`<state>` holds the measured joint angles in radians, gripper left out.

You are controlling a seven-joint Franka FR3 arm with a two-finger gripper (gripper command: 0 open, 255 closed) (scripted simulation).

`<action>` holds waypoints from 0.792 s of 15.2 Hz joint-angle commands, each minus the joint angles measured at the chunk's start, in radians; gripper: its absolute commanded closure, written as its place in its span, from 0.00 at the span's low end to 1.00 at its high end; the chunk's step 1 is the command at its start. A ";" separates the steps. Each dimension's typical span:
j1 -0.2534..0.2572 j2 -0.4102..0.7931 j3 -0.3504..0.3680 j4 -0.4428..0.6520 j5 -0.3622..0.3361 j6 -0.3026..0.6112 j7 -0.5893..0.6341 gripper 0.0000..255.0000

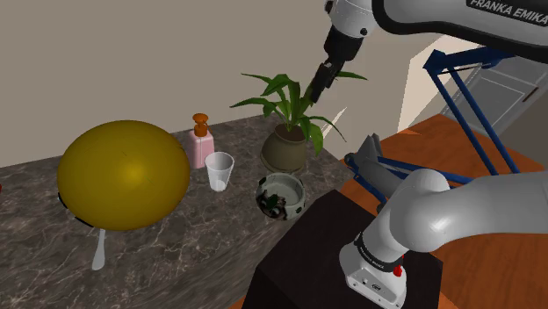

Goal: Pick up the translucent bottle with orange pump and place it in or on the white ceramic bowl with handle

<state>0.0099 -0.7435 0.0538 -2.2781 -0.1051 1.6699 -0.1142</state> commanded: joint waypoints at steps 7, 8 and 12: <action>0.010 0.172 0.002 0.003 0.034 0.175 0.025 0.00; 0.012 0.203 0.003 0.008 0.039 0.203 0.028 0.00; 0.019 0.334 0.006 0.043 0.060 0.305 0.039 0.00</action>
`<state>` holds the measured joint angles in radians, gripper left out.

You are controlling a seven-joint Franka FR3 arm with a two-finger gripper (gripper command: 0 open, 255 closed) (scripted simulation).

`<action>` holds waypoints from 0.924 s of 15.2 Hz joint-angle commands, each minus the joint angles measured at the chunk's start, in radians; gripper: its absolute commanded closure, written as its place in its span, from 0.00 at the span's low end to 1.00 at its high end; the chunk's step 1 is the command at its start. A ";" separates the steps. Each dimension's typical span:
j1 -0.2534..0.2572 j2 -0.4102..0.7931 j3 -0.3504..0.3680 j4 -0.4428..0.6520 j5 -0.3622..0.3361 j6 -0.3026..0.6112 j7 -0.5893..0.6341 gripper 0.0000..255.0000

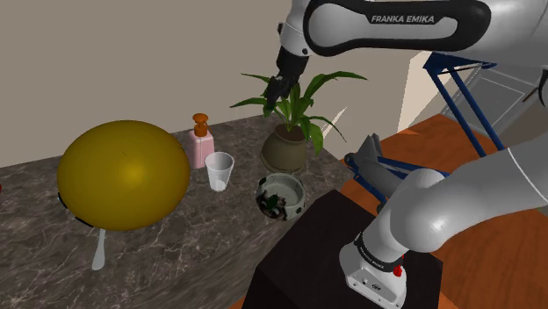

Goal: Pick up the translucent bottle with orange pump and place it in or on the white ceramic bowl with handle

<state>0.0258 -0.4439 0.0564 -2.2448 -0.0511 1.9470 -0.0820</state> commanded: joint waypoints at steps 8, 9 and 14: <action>0.018 0.314 0.013 0.141 0.049 0.188 0.016 0.00; 0.020 0.350 0.015 0.164 0.054 0.204 0.017 0.00; 0.029 0.532 0.023 0.295 0.079 0.264 0.017 0.00</action>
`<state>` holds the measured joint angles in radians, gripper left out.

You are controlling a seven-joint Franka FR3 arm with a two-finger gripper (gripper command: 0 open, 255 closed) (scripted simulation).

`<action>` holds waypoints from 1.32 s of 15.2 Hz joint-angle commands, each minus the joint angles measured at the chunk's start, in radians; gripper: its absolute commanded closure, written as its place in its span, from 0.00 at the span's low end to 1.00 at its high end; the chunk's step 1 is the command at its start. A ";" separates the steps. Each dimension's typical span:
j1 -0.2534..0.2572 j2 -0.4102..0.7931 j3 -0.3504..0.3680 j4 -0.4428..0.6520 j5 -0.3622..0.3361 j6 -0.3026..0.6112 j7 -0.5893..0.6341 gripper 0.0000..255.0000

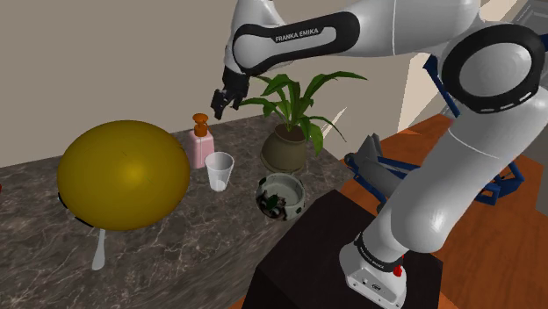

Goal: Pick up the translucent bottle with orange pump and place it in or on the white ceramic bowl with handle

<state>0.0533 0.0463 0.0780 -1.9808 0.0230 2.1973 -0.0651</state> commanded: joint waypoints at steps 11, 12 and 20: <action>0.016 0.287 0.014 0.205 0.024 0.095 0.002 0.00; 0.016 0.295 0.014 0.203 0.024 0.105 0.003 0.00; 0.017 0.308 0.013 0.201 0.023 0.121 0.003 0.00</action>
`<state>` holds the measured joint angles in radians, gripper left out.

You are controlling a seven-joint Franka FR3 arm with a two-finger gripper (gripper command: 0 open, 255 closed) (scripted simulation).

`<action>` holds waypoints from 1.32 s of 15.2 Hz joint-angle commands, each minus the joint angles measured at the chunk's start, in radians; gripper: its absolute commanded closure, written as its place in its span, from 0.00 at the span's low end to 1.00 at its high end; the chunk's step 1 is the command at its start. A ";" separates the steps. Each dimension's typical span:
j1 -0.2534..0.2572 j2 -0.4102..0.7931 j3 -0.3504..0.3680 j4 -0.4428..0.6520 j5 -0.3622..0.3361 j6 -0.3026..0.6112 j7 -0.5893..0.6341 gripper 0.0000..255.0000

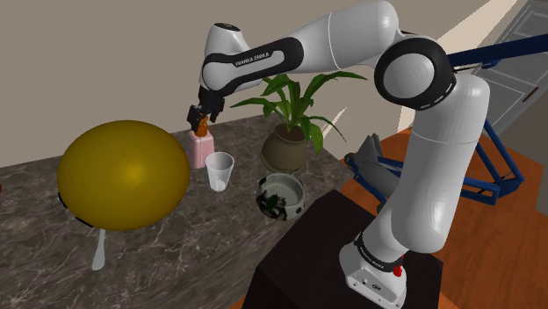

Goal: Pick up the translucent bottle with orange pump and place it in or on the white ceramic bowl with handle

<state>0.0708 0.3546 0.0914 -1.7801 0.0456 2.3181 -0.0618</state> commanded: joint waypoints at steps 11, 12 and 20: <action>0.000 0.000 0.000 0.000 0.000 0.000 0.000 1.00; 0.000 -0.006 0.000 0.006 0.000 -0.011 0.000 1.00; -0.001 -0.045 0.001 0.060 0.001 -0.105 0.005 1.00</action>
<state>0.0709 0.3140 0.0924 -1.7278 0.0456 2.2257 -0.0557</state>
